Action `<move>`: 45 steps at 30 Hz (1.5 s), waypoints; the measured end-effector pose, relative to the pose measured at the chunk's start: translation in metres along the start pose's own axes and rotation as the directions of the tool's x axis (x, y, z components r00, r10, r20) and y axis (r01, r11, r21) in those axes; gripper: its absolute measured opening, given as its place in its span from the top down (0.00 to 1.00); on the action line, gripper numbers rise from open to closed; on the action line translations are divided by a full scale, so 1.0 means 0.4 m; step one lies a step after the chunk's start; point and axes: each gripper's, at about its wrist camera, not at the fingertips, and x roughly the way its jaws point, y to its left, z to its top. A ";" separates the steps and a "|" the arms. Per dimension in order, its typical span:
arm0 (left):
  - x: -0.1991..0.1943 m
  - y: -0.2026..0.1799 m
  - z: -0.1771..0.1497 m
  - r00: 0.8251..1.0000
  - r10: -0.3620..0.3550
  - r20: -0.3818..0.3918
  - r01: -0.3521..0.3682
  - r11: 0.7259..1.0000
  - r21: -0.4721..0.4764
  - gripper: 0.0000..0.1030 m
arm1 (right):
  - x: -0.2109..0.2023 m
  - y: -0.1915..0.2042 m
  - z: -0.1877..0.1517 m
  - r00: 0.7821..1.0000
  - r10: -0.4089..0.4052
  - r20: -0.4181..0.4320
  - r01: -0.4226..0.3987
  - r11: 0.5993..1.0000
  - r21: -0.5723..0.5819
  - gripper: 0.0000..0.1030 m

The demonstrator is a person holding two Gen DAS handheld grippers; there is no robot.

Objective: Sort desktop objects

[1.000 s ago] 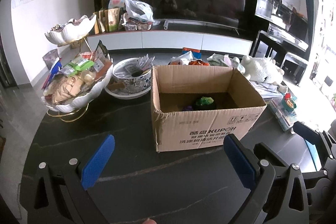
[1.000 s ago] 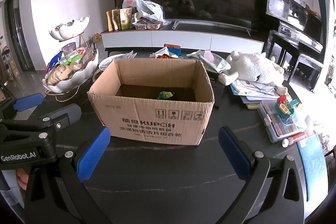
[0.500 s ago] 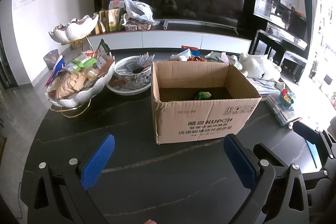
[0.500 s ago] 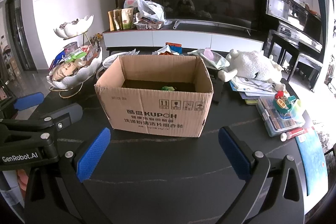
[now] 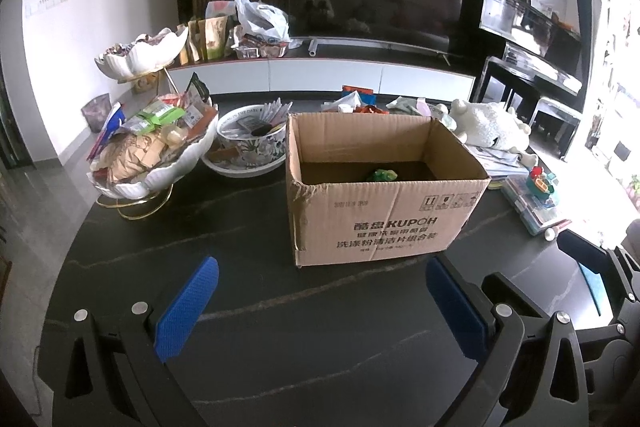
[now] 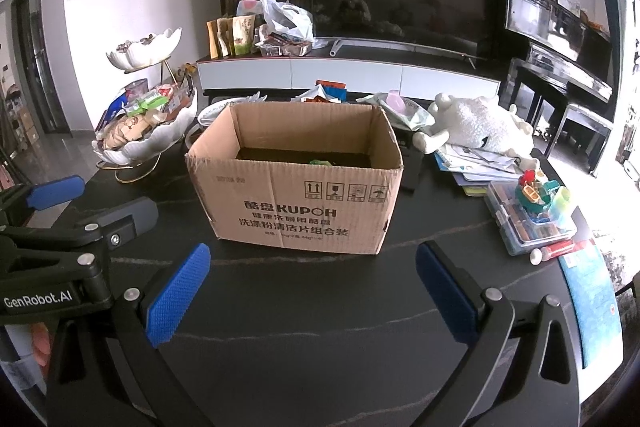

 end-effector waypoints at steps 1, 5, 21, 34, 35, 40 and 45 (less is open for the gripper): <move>-0.001 0.000 -0.001 1.000 -0.001 0.000 0.001 1.000 0.000 0.01 | -0.001 0.000 0.000 1.000 -0.001 0.001 0.001 1.000 -0.001 0.01; -0.006 0.000 -0.003 1.000 -0.003 0.003 0.003 1.000 -0.001 0.01 | -0.007 0.001 -0.002 1.000 -0.004 0.006 0.004 1.000 -0.003 0.01; -0.016 0.001 -0.039 1.000 0.003 -0.008 -0.003 1.000 0.000 0.01 | -0.020 0.006 -0.036 1.000 0.000 -0.004 0.000 1.000 0.005 0.01; -0.039 -0.002 -0.052 1.000 -0.010 0.001 0.010 1.000 0.001 0.01 | -0.044 0.007 -0.050 1.000 0.006 0.004 -0.006 1.000 0.007 0.01; -0.040 -0.002 -0.052 1.000 -0.011 0.002 0.011 1.000 0.001 0.01 | -0.045 0.007 -0.051 1.000 0.007 0.004 -0.007 1.000 0.007 0.01; -0.047 -0.005 -0.057 1.000 -0.008 0.014 0.008 1.000 0.006 0.01 | -0.049 0.006 -0.054 1.000 0.008 0.005 -0.008 1.000 0.011 0.01; -0.047 -0.005 -0.061 1.000 -0.013 0.008 0.013 1.000 0.006 0.01 | -0.051 0.007 -0.058 1.000 0.009 0.002 -0.009 1.000 0.014 0.01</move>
